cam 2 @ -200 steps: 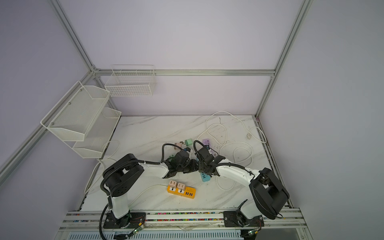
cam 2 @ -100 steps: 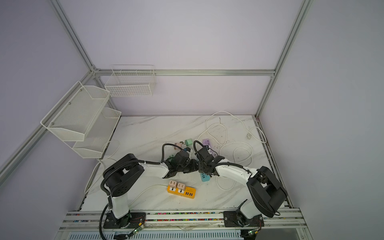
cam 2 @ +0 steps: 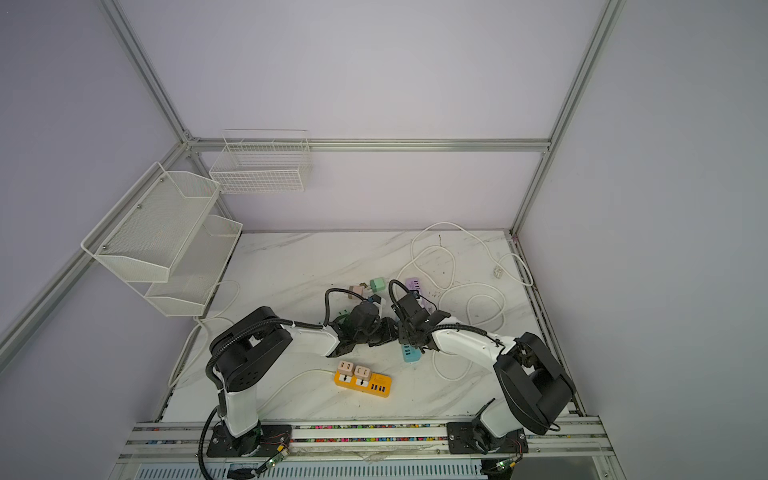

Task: Pull the plug off the socket
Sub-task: 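Pull the pink adapter out of the teal strip with the right gripper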

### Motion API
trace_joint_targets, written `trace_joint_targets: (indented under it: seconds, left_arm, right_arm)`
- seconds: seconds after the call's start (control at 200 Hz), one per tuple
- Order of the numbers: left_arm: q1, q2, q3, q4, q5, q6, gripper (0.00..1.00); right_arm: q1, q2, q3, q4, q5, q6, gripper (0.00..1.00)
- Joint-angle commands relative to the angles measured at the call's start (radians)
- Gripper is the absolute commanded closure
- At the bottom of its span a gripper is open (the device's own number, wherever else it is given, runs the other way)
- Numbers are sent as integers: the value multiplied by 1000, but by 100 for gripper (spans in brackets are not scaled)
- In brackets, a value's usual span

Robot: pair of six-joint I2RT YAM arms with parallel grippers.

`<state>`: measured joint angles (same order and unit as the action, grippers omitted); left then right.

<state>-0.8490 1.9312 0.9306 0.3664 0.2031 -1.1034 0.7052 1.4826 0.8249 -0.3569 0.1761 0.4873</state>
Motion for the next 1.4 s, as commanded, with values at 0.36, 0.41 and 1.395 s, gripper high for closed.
trace_joint_targets:
  seconds: [0.36,0.41,1.395]
  left_arm:
    - [-19,20,5,-116,-76,-5,71]
    - [-22,23,13,-122,-76,-2,71]
    - [-34,19,149,-198,-78,53,72]
  right_arm:
    - [-30,-50,22,-36,19,14,86]
    - [-31,-36,35,-52,40,14,87]
    - [-58,-185,43,-64,-1,-5,90]
